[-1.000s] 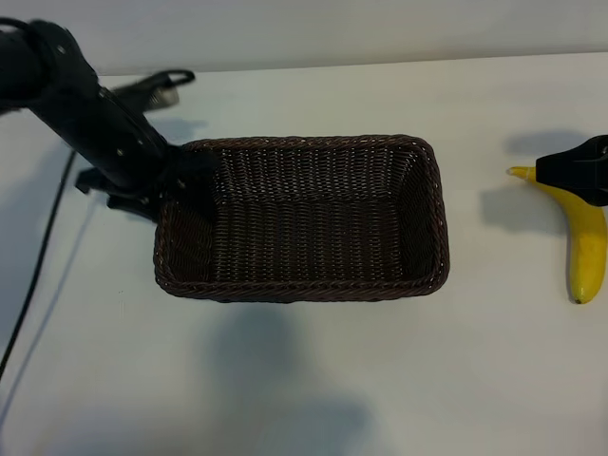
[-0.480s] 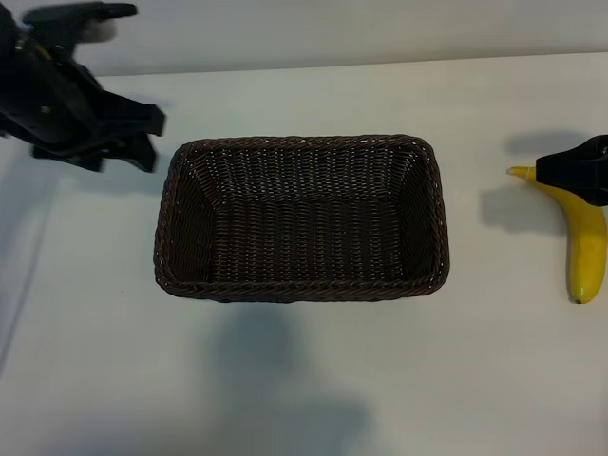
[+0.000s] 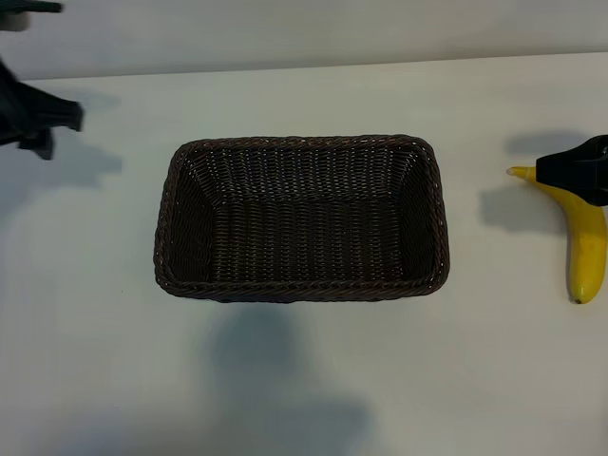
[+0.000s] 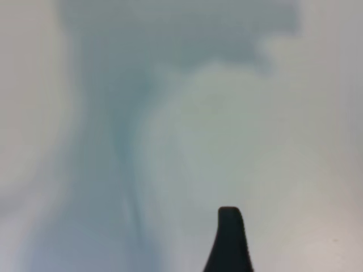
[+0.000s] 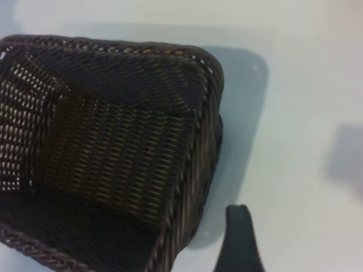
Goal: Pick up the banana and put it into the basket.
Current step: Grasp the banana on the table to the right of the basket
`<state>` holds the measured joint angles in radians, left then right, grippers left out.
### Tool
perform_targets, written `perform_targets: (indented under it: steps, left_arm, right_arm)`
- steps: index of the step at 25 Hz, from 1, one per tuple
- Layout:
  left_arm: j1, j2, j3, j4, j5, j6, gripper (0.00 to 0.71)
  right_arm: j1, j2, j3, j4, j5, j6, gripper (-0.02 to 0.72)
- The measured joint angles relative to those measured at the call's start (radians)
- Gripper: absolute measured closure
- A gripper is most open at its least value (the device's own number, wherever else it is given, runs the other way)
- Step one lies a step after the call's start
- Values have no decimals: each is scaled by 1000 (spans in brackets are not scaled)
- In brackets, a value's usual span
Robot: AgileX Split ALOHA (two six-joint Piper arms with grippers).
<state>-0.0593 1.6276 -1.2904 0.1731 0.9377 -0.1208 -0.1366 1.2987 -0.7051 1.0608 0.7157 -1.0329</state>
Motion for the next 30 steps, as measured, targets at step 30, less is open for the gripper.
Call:
perform_targets:
  steps: [30]
  left_arm:
    - [170,-552,355,-181,207,173,122]
  right_arm:
    - [0,0,0,0,0,0,165]
